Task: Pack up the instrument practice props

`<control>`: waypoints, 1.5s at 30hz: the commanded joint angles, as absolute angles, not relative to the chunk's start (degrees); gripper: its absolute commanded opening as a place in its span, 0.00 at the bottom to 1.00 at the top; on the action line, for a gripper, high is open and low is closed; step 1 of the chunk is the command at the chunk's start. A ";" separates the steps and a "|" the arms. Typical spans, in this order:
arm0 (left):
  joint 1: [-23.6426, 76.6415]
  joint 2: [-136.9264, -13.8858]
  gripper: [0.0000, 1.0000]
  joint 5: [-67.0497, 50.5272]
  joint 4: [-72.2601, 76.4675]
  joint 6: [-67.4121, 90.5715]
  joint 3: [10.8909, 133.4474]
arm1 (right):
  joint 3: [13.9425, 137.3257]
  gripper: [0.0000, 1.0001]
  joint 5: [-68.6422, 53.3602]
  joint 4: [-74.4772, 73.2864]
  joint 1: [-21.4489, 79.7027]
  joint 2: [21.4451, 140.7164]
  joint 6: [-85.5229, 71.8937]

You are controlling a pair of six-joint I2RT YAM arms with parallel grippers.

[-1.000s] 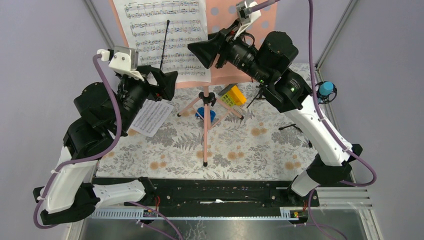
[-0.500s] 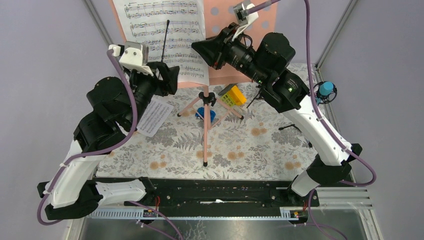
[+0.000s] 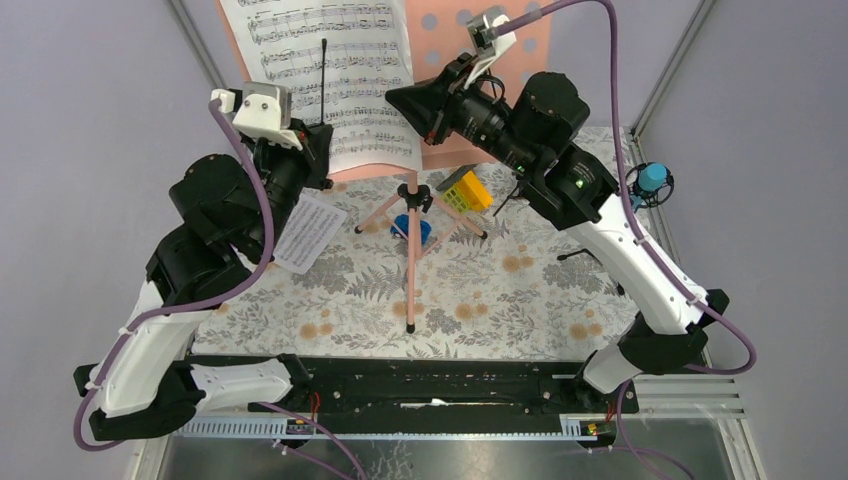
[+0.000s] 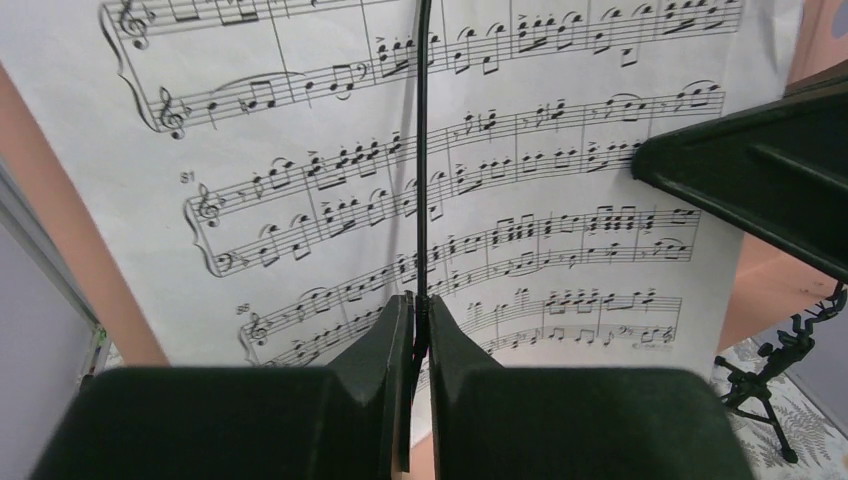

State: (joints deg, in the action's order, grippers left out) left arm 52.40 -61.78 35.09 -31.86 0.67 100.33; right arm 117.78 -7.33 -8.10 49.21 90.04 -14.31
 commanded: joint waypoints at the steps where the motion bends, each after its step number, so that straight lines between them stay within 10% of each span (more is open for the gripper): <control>1: 52.59 -61.08 0.05 36.09 -28.69 0.71 99.64 | 117.20 0.05 -9.13 -2.78 49.54 86.85 -13.80; 26: 52.58 -58.19 0.04 35.71 -28.51 0.44 98.44 | 96.85 0.00 -1.82 -1.29 49.56 63.45 -9.42; 36: 52.58 -50.05 0.82 19.15 -28.95 0.48 95.80 | 86.02 0.00 -9.40 -5.99 49.55 52.00 -11.84; 45: 52.56 -38.87 0.99 -7.68 -27.86 8.23 83.31 | 76.66 0.00 -20.41 -4.22 49.57 45.38 -14.13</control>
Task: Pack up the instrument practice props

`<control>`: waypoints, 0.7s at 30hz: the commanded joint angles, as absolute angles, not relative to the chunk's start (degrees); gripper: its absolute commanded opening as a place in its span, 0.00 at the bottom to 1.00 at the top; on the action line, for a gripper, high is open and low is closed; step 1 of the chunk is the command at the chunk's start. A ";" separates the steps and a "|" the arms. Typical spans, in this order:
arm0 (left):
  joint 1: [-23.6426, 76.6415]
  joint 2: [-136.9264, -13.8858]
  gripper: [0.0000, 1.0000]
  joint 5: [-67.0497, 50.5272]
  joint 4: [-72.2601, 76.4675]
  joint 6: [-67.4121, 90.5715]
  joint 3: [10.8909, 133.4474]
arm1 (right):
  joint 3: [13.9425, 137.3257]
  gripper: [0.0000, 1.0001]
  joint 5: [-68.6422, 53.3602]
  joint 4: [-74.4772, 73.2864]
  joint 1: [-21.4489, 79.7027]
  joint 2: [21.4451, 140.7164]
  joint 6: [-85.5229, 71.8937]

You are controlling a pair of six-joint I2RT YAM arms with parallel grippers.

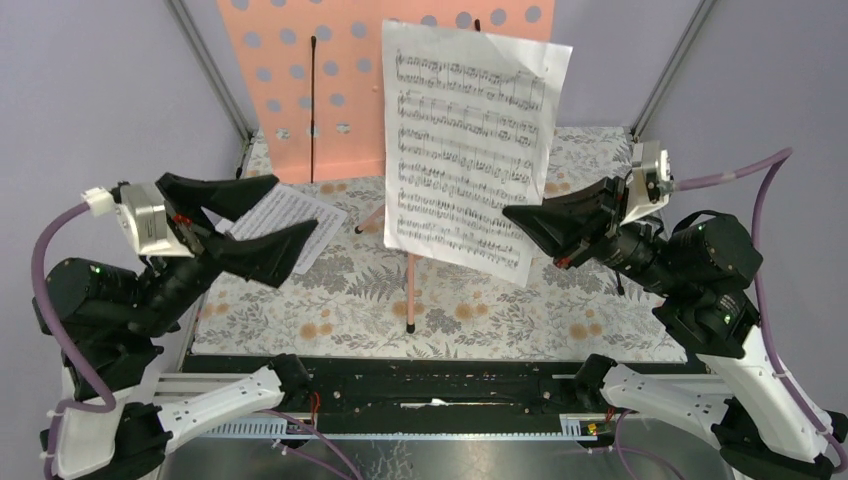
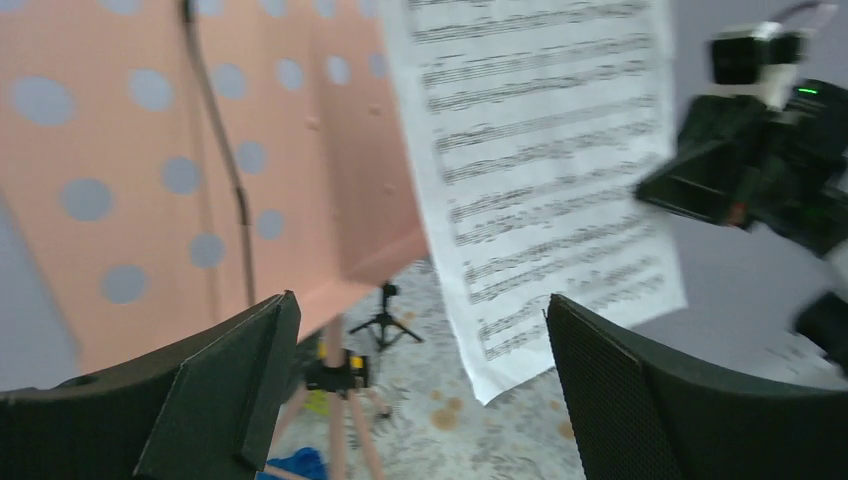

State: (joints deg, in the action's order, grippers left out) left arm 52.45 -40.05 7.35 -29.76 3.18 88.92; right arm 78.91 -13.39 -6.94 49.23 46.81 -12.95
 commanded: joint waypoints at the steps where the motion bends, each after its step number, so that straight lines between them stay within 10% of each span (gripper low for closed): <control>1: 52.58 -38.44 0.99 -9.74 -27.26 9.61 81.30 | 75.95 0.00 -21.65 -4.02 49.52 45.08 -13.88; 21: 52.61 -38.73 0.91 -25.79 -11.63 19.81 69.75 | 72.72 0.00 -31.53 -0.44 49.55 45.10 -15.28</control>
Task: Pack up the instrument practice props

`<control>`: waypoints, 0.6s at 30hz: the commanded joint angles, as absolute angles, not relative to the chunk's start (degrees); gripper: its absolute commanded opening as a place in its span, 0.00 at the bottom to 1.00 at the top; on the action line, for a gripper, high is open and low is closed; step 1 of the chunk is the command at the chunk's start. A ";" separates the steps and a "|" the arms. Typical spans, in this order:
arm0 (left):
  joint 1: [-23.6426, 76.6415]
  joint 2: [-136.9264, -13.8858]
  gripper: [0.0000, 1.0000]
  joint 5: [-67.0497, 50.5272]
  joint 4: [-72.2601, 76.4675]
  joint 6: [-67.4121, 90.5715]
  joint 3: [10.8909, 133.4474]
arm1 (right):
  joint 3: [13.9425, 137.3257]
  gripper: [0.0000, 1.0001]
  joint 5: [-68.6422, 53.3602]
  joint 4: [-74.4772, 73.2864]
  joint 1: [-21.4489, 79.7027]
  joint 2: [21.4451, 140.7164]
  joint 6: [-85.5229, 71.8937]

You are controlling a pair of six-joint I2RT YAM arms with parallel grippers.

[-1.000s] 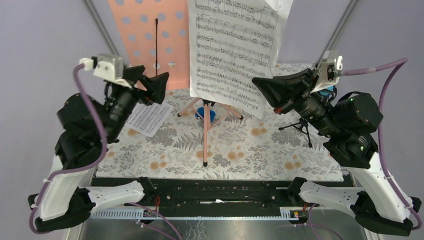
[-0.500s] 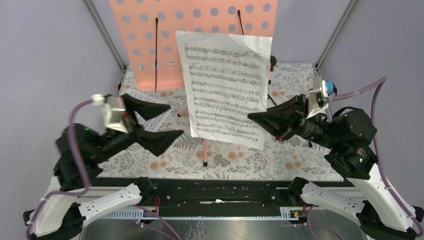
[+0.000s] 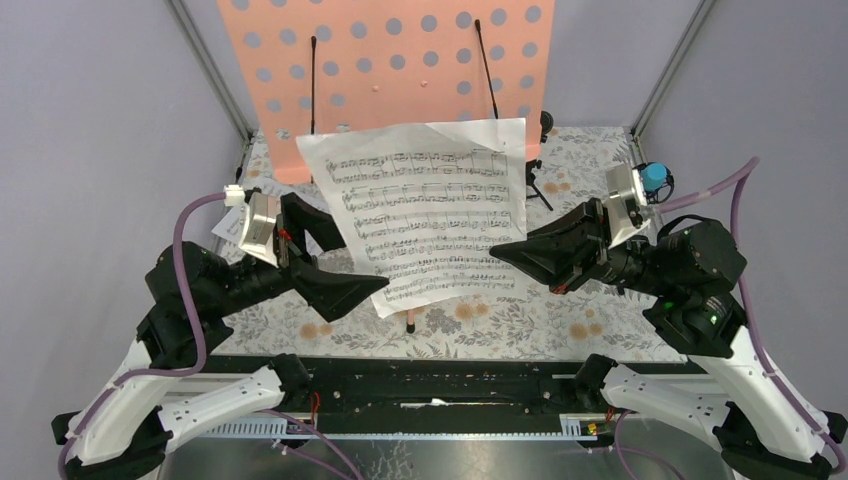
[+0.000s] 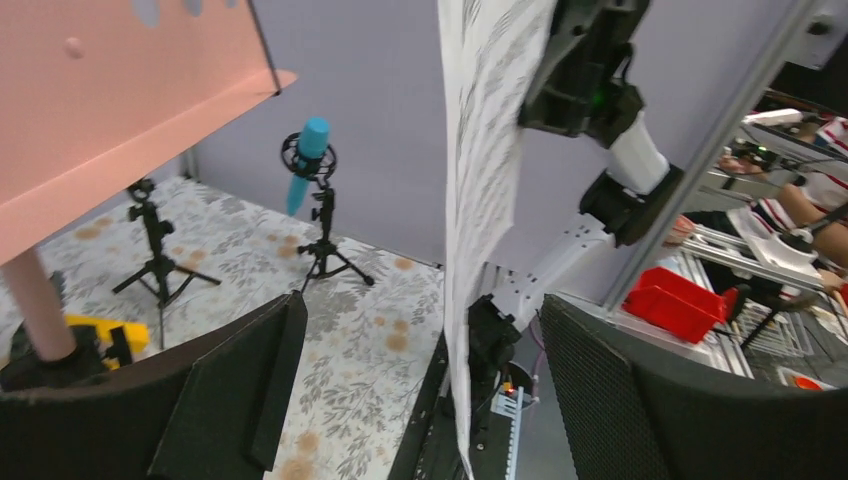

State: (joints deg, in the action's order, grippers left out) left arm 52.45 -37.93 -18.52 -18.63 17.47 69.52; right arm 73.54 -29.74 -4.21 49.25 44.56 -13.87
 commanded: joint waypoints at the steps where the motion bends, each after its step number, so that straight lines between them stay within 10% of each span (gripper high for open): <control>1: 52.60 -38.90 0.87 -26.95 -10.97 20.05 69.57 | 72.50 0.00 -31.74 1.00 49.56 45.35 -15.64; 15: 52.60 -38.89 0.01 -26.14 -9.29 21.08 69.26 | 69.19 0.00 -29.28 1.99 49.49 44.16 -15.95; 18: 52.58 -39.15 0.00 -24.83 -10.05 21.18 69.40 | 68.60 0.05 -28.54 1.44 49.49 44.00 -16.00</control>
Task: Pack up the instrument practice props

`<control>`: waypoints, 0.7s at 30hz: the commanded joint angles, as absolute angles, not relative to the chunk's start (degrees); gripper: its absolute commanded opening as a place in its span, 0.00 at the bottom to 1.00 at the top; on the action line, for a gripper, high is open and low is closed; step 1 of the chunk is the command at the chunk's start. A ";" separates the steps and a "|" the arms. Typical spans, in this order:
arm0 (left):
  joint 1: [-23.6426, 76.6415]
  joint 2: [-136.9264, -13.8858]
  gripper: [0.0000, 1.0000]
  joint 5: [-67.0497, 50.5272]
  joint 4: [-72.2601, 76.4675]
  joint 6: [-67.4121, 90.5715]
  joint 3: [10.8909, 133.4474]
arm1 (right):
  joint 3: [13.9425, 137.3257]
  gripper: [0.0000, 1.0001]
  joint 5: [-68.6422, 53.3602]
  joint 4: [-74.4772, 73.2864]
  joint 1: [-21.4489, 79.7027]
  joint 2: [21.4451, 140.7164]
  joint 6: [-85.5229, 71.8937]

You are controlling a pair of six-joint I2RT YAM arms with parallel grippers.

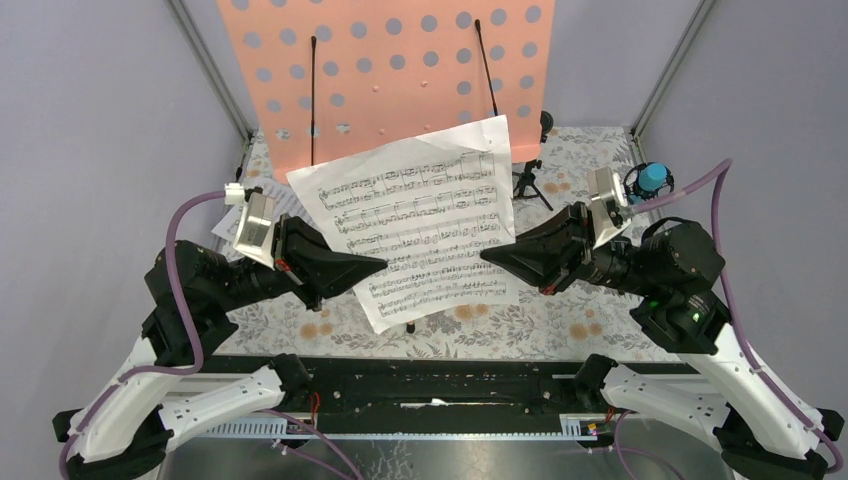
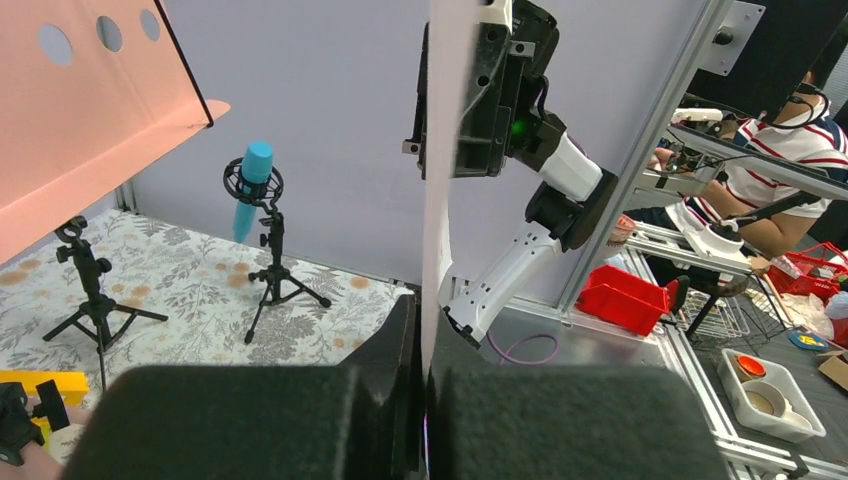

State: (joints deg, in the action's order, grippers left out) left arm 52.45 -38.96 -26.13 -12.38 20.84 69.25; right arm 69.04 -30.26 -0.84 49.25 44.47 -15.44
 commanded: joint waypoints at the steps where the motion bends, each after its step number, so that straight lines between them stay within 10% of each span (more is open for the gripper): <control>1: 52.57 -39.19 0.00 -24.30 -10.48 21.18 69.42 | 68.56 0.10 -28.32 1.08 49.56 44.02 -15.93; 4: 52.63 -38.58 0.00 -21.44 -13.39 21.18 69.70 | 68.49 0.52 -26.87 -0.52 49.56 43.53 -15.26; 7: 52.60 -36.36 0.00 -15.76 -18.50 21.37 69.52 | 67.53 0.72 -23.74 -3.45 49.56 41.86 -13.89; 21: 52.59 -15.22 0.00 13.89 -44.06 34.82 57.18 | 59.30 0.83 -10.80 -11.24 49.52 35.86 -11.43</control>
State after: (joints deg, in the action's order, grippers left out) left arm 52.45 -16.47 3.68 -36.18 28.05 62.19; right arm 60.95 -15.09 -9.10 49.32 35.94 -12.53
